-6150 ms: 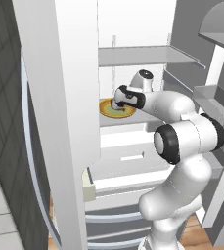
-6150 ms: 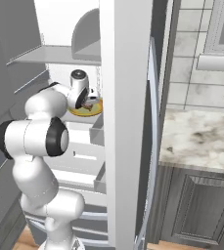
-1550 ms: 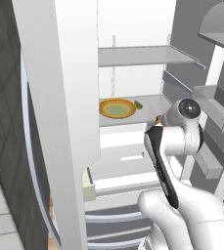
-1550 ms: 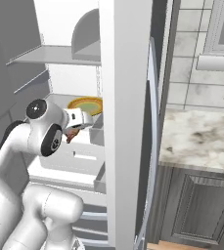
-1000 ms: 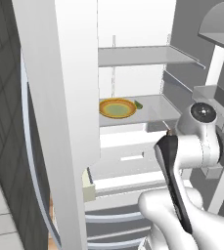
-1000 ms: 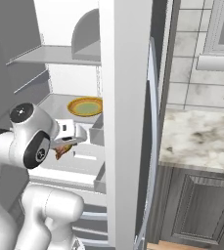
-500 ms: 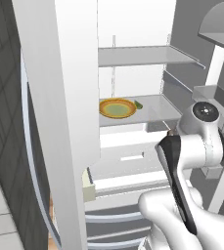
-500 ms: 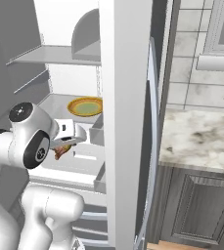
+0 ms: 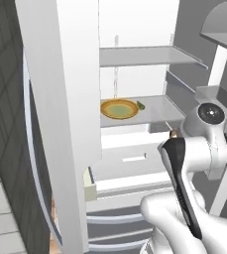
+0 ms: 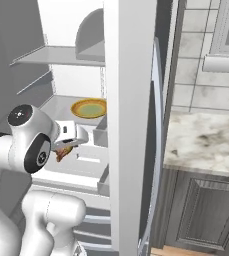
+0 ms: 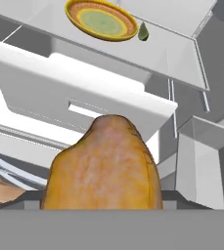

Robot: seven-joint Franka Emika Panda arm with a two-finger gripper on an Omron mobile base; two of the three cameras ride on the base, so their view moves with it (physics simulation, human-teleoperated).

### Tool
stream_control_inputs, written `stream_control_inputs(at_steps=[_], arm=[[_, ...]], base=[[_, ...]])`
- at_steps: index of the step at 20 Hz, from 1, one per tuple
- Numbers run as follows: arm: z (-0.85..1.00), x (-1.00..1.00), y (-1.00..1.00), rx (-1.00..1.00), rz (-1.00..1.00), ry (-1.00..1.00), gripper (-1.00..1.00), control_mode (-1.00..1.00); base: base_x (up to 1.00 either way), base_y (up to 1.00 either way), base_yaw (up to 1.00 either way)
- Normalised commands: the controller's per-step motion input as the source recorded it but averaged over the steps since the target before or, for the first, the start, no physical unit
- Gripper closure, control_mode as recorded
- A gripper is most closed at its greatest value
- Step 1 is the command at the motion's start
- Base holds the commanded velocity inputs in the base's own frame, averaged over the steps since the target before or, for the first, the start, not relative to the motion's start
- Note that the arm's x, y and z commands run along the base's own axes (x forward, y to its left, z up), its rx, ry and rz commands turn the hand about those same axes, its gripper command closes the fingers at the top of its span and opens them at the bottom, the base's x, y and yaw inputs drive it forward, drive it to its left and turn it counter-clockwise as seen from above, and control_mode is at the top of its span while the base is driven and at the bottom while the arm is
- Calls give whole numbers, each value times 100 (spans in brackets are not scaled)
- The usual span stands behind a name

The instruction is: Transport the chicken drumstick from the fridge to the microwave and turn on the microwave.

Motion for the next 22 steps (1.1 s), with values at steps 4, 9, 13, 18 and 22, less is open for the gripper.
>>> stream_control_inputs(at_steps=[4,9,13,18,22], arm=[[0,0,0,0,0,0,100,100],[0,0,0,0,0,0,100,100],[0,0,0,0,0,0,100,100],[0,0,0,0,0,0,100,100],[0,0,0,0,0,0,100,100]], base=[[-52,0,7],[-47,0,1],[-49,0,0],[-45,1,0],[-39,8,-4]])
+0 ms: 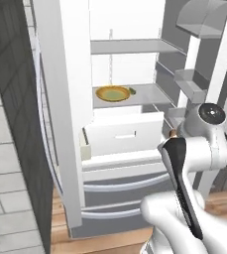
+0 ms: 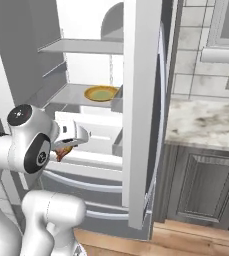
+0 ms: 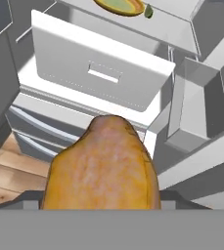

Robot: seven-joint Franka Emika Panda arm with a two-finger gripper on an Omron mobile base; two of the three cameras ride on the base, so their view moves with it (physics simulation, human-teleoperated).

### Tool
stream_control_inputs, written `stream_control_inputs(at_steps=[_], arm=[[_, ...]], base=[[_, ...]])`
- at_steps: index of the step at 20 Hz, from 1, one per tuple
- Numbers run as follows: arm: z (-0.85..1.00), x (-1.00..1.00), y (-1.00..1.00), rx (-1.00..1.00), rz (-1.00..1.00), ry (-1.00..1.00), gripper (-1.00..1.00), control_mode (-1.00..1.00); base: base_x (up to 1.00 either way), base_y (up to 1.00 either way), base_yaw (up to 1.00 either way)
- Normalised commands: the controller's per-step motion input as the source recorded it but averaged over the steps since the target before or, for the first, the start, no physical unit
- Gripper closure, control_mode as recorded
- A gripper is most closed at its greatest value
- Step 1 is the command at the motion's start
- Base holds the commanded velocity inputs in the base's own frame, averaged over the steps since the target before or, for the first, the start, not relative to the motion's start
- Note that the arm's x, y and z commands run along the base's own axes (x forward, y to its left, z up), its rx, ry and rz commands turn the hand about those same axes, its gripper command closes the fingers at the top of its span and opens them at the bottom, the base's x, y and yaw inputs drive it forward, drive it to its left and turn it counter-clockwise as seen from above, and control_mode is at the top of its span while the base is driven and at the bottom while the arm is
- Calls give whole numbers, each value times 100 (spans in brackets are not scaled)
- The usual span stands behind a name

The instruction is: Transport the chicken drumstick from the fridge to the microwave and turn on the microwave.

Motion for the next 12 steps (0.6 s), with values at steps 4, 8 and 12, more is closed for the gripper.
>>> stream_control_inputs(at_steps=[4,8,12], arm=[[0,0,0,0,0,0,100,100],[0,0,0,0,0,0,100,100],[0,0,0,0,0,0,100,100]], base=[[-45,9,-16],[-53,0,-26],[-53,0,-33]])
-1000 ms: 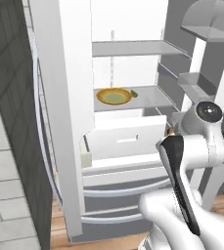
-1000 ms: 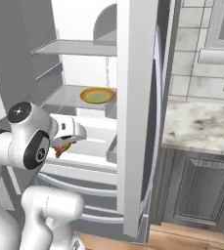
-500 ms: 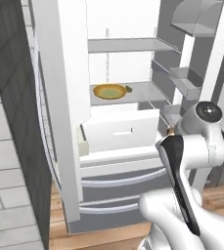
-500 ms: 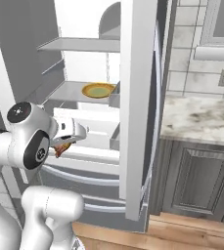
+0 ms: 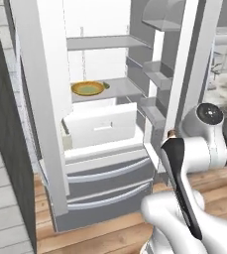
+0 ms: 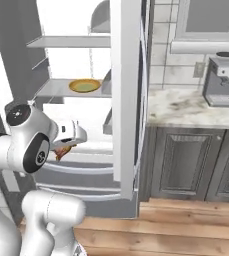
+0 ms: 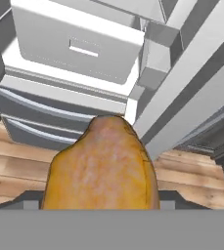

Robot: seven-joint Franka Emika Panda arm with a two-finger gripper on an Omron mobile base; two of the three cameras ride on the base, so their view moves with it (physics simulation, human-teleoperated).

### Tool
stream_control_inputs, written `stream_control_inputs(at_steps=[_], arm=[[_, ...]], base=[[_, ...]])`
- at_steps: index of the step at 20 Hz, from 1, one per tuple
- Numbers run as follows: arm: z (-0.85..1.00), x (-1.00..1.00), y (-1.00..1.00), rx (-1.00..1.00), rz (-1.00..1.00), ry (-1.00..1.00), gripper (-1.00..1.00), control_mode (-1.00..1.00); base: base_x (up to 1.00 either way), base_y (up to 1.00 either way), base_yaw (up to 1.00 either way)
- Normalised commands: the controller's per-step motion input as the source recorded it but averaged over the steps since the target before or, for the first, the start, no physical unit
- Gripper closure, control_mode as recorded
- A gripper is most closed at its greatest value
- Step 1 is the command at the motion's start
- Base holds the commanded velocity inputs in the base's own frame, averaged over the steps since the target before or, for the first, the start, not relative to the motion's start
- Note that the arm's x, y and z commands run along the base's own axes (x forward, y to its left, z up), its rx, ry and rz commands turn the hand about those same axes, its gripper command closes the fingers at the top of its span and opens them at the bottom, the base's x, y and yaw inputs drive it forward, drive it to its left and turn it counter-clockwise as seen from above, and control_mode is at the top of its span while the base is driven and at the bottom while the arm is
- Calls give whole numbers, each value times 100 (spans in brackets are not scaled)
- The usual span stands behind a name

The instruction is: Transport the chicken drumstick from the fridge to the microwave and turn on the microwave.

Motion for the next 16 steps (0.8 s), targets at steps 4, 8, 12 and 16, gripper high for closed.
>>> stream_control_inputs(at_steps=[4,8,12,16], arm=[[0,0,0,0,0,0,100,100],[0,0,0,0,0,0,100,100],[0,0,0,0,0,0,100,100],[0,0,0,0,0,0,100,100]], base=[[-49,0,-39],[-40,0,-42],[-27,0,-43],[-11,0,-45]])
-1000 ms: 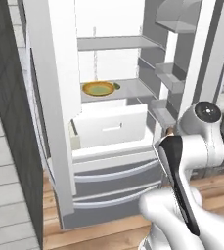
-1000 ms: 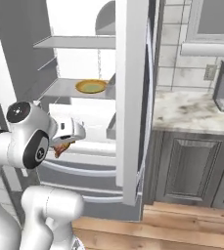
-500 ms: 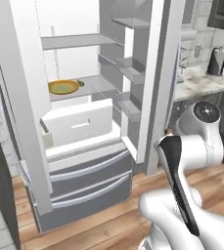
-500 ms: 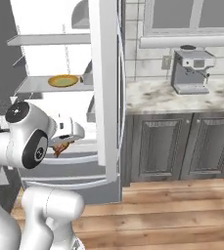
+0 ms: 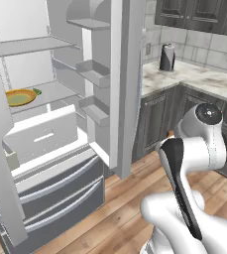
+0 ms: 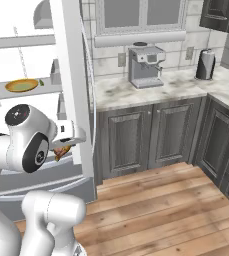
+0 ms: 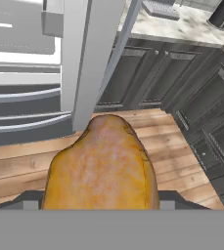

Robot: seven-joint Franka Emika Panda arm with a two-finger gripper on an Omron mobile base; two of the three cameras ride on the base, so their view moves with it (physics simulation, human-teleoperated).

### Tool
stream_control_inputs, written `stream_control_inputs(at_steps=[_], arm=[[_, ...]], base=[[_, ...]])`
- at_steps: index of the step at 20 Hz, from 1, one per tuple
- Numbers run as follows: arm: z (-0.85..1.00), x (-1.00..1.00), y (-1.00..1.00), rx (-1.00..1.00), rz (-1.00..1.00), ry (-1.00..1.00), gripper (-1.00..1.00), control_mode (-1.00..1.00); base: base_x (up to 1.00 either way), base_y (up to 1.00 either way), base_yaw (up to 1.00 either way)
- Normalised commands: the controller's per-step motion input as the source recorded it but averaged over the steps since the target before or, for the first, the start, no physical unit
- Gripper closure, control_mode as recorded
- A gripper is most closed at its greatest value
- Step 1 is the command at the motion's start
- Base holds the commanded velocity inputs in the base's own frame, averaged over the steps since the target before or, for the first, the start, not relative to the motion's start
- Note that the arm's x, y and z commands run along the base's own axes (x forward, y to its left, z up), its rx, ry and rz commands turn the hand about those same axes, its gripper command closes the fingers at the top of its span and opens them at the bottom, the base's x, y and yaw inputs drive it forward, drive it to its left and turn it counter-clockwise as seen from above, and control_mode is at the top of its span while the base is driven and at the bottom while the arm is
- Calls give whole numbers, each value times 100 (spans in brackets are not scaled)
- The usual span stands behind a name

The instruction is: Transport the chicken drumstick from the fridge to the microwave and turn on the microwave.

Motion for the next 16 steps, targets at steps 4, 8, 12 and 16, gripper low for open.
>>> stream_control_inputs(at_steps=[4,8,12,16], arm=[[0,0,0,0,0,0,100,100],[0,0,0,0,0,0,100,100],[0,0,0,0,0,0,100,100],[0,0,0,0,0,0,100,100]], base=[[0,0,-42],[0,0,-41],[2,0,-39],[11,-1,-38]])
